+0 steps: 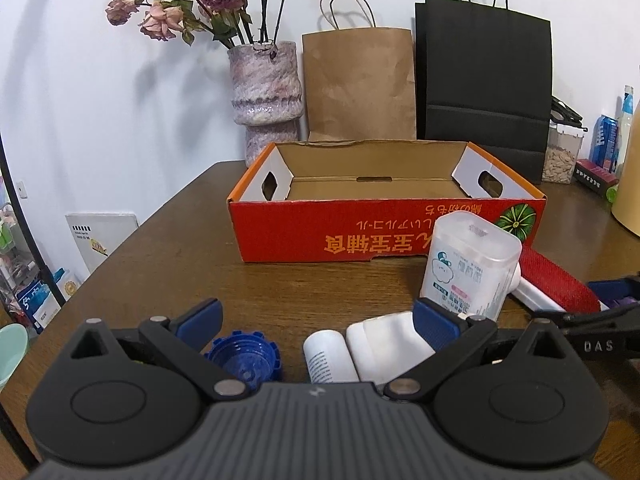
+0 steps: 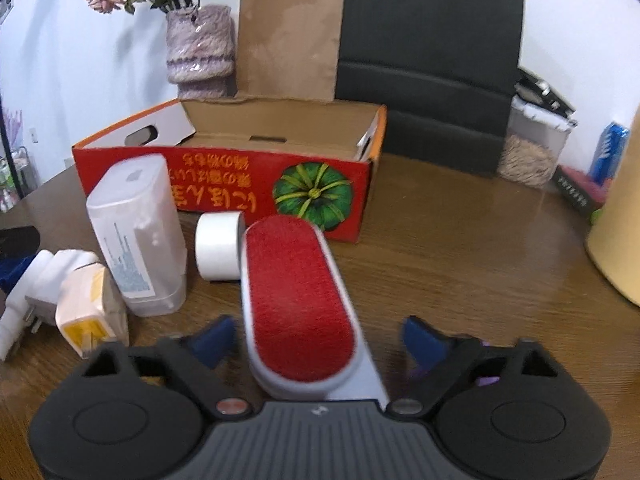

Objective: Organize rigid objects
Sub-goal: 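Move the right gripper to the red lint brush and close on its handle, then lift the red lint brush with the right gripper while the left gripper grasps the white spray bottle, then carry the lint brush and white bottle with both grippers over the box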

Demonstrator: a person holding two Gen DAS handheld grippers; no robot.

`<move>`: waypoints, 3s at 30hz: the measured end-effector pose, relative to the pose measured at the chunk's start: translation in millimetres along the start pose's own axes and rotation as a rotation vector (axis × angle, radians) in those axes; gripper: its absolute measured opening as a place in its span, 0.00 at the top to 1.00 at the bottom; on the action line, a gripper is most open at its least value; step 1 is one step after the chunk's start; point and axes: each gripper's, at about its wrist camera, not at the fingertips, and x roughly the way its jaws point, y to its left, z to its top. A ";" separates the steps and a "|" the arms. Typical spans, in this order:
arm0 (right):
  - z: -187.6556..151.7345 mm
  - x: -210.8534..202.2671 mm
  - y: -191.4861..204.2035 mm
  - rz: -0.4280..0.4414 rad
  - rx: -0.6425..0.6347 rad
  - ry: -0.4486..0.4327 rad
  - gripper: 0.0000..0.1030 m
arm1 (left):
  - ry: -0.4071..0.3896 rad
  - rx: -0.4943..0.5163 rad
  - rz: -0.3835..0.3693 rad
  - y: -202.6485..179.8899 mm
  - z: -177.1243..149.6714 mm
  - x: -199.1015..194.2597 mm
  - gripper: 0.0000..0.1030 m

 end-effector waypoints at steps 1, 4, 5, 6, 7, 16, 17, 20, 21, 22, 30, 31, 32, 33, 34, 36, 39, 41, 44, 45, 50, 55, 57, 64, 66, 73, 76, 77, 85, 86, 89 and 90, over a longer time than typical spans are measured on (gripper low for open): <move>0.0 -1.0 -0.7 0.023 0.009 -0.004 0.40 | 0.002 0.000 0.000 0.4 -0.3 -0.2 0.00; -2.6 -6.0 3.0 0.021 -0.007 -0.018 0.43 | 0.011 0.000 -0.001 1.8 -1.0 0.1 0.00; -3.9 -7.5 4.1 0.015 -0.011 -0.023 0.43 | 0.014 0.000 -0.002 2.4 -1.8 -0.6 0.00; -4.8 -8.9 4.6 0.012 -0.013 -0.025 0.44 | 0.014 0.002 -0.003 3.2 -2.9 -1.6 0.00; -6.0 -10.6 5.5 0.009 -0.012 -0.028 0.44 | 0.014 0.005 -0.005 3.8 -4.1 -2.8 0.00; -15.4 -39.0 12.9 -0.022 -0.011 -0.104 0.44 | 0.028 0.009 -0.031 15.7 -19.9 -10.9 0.00; -16.4 -41.8 13.4 -0.024 -0.009 -0.110 0.44 | 0.028 0.010 -0.032 16.5 -21.1 -11.6 0.00; -20.1 -50.6 14.9 -0.038 -0.002 -0.126 0.44 | 0.037 0.014 -0.039 18.7 -24.8 -12.6 0.00; -21.1 -53.2 14.8 -0.041 0.002 -0.131 0.44 | 0.042 0.016 -0.038 19.0 -26.0 -12.6 0.00; -22.2 -55.3 14.3 -0.043 0.007 -0.135 0.44 | 0.048 0.016 -0.037 20.0 -27.5 -12.7 0.00; -34.5 -72.8 18.2 -0.065 0.029 -0.164 0.44 | 0.088 -0.015 -0.016 27.2 -30.8 -5.3 0.03; -35.6 -74.0 18.7 -0.067 0.030 -0.165 0.44 | 0.094 -0.017 -0.017 27.4 -31.2 -4.3 0.04; -36.6 -74.8 19.0 -0.069 0.031 -0.166 0.44 | 0.097 -0.018 -0.017 27.7 -31.4 -3.5 0.07; -37.4 -75.4 19.5 -0.070 0.033 -0.166 0.44 | 0.101 -0.019 -0.019 28.2 -31.9 -2.7 0.07; -38.2 -76.1 20.2 -0.070 0.033 -0.166 0.44 | 0.102 -0.023 -0.021 28.9 -32.1 -2.2 0.07; -39.0 -76.8 21.3 -0.072 0.032 -0.168 0.44 | 0.100 -0.030 -0.012 29.7 -32.1 -2.0 0.09; -39.8 -77.3 22.0 -0.074 0.029 -0.169 0.44 | 0.103 -0.044 -0.008 31.7 -31.7 -0.6 0.12; -39.7 -76.9 22.6 -0.076 0.028 -0.168 0.44 | 0.105 -0.041 -0.006 31.0 -30.8 1.2 0.14; -40.0 -77.0 23.1 -0.078 0.028 -0.168 0.44 | 0.106 -0.032 -0.011 28.9 -29.0 4.5 0.21; -40.0 -76.9 22.9 -0.078 0.028 -0.168 0.44 | 0.107 -0.028 -0.011 27.9 -28.5 6.1 0.23; -40.4 -76.0 23.1 -0.084 0.030 -0.166 0.44 | 0.143 -0.013 -0.032 24.5 -26.8 18.4 0.39; -40.4 -75.4 23.9 -0.087 0.032 -0.166 0.44 | 0.142 -0.002 -0.059 22.3 -24.0 25.6 0.50; -40.3 -75.4 23.7 -0.087 0.032 -0.166 0.44 | 0.137 0.009 -0.069 20.6 -23.0 28.0 0.55; -40.0 -75.3 23.6 -0.087 0.031 -0.165 0.44 | 0.130 0.033 -0.083 15.5 -24.2 28.7 0.72; -40.3 -74.4 24.7 -0.087 0.030 -0.165 0.44 | 0.128 0.035 -0.085 15.3 -24.7 27.7 0.72; -42.3 -76.1 29.2 -0.089 0.031 -0.174 0.44 | 0.100 0.049 -0.078 14.1 -25.9 19.8 0.72; -43.0 -77.8 30.9 -0.088 0.031 -0.178 0.44 | 0.085 0.057 -0.079 12.3 -25.7 15.0 0.72; -43.3 -78.5 31.6 -0.087 0.032 -0.180 0.44 | 0.081 0.057 -0.082 11.9 -26.0 13.8 0.72; -42.6 -83.9 36.1 -0.088 0.043 -0.195 0.44 | 0.068 0.043 -0.096 14.0 -24.4 5.4 0.72; -42.6 -84.5 36.8 -0.090 0.045 -0.197 0.44 | 0.066 0.042 -0.097 14.0 -23.8 4.4 0.72; -41.0 -86.0 37.7 -0.091 0.051 -0.204 0.44 | 0.059 0.039 -0.095 14.3 -21.7 1.4 0.72; -39.9 -86.0 37.5 -0.091 0.053 -0.207 0.44 | 0.057 0.039 -0.094 14.7 -20.7 0.6 0.72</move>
